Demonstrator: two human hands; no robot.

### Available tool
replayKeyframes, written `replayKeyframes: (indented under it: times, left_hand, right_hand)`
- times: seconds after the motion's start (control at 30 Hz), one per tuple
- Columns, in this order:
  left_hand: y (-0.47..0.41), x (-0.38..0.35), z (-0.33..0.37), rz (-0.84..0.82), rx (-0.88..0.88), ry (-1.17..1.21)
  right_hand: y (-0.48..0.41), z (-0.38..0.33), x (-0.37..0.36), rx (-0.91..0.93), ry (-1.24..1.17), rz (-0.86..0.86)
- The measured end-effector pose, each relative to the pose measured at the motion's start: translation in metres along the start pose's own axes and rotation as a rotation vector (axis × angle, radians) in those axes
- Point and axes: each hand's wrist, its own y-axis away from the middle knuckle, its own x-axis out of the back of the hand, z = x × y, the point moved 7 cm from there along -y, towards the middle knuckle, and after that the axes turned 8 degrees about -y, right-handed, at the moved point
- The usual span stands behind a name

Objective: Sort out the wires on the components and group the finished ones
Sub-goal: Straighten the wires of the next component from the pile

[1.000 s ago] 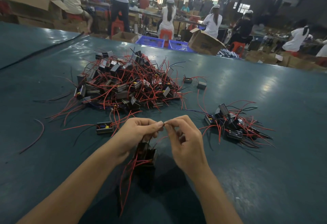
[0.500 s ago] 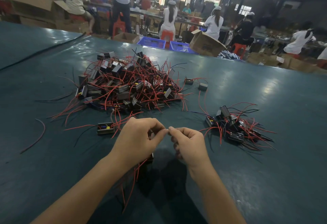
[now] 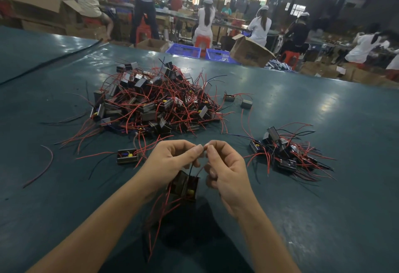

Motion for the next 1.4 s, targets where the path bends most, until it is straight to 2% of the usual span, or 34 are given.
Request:
replayKeyframes:
  times: [0.1,0.27,0.6,0.77,0.87,1.0,1.23,1.3,1.4]
  left_hand:
    - [0.001,-0.001,0.004,0.002,-0.038,-0.006]
    - [0.003,0.005,0.008,0.13,-0.142,-0.315]
    - [0.008,0.004,0.014,0.177,-0.288,-0.476]
    - [0.011,0.0,0.017,0.169,-0.381,-0.609]
    - [0.013,-0.003,0.02,0.174,-0.433,-0.679]
    - [0.007,-0.002,0.01,0.111,-0.288,-0.512]
    - [0.001,-0.001,0.002,0.044,-0.113,-0.218]
    - [0.002,-0.002,0.001,0.054,-0.125,-0.253]
    - [0.003,-0.001,0.0,0.104,-0.165,-0.389]
  right_hand:
    - [0.0,0.002,0.0,-0.032,-0.042,-0.012]
    - [-0.003,0.004,0.02,-0.016,0.172,0.194]
    - [0.0,-0.013,0.012,0.289,0.601,0.111]
    - [-0.001,-0.013,0.013,0.25,0.491,0.126]
    - [-0.003,-0.006,0.017,0.124,0.34,0.168]
    - [-0.004,0.006,0.018,-0.016,0.171,0.171]
    - [-0.006,0.005,0.011,0.019,0.081,0.103]
    - [-0.005,0.003,0.014,0.054,0.153,0.129]
    - [-0.003,-0.006,0.019,0.188,0.41,0.212]
